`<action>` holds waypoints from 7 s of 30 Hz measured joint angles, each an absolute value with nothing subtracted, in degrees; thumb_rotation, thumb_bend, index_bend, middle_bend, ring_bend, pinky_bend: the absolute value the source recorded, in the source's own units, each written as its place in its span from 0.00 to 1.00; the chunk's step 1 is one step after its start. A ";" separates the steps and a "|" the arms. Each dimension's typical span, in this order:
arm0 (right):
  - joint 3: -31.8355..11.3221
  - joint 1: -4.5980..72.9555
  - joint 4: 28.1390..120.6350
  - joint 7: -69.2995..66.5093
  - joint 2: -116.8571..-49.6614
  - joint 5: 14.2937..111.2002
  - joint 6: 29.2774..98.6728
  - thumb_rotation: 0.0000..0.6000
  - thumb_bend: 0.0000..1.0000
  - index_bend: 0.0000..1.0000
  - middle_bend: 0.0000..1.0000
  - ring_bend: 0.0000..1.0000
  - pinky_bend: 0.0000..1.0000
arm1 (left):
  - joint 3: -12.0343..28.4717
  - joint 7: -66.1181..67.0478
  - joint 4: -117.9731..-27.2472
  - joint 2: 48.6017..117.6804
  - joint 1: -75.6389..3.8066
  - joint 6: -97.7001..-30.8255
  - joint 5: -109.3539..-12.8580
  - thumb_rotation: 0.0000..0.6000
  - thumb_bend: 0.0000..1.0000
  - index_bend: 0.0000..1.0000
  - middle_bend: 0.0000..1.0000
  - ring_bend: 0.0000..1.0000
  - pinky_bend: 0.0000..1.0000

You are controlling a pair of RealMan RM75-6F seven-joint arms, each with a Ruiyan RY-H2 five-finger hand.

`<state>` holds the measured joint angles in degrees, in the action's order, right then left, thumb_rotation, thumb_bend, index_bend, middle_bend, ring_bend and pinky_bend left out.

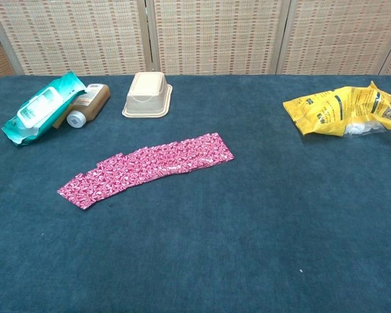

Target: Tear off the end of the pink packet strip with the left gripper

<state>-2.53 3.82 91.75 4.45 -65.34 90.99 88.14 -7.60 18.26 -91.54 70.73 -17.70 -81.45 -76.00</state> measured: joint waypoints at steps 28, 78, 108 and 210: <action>-2.66 3.42 91.96 2.78 -64.63 91.65 89.43 1.00 0.05 0.00 0.00 0.00 0.23 | -4.40 32.50 -92.71 79.16 -25.10 -60.94 -75.46 1.00 0.87 0.00 0.67 0.75 0.57; -2.09 3.75 92.19 3.58 -64.77 91.44 87.79 1.00 0.05 0.00 0.00 0.00 0.23 | -6.10 41.54 -93.18 76.89 -25.83 -60.20 -55.07 1.00 0.88 0.09 0.67 0.78 0.59; -2.22 3.75 92.53 2.80 -64.16 91.27 87.80 1.00 0.05 0.00 0.00 0.00 0.23 | -1.04 44.86 -97.82 82.70 -32.13 -59.55 -56.95 1.00 0.88 0.00 0.68 0.79 0.61; -2.05 3.65 92.47 2.98 -64.53 91.63 87.98 1.00 0.05 0.00 0.00 0.00 0.23 | -11.88 38.62 -104.45 72.41 -19.93 -70.42 -59.81 1.00 0.87 0.00 0.67 0.79 0.63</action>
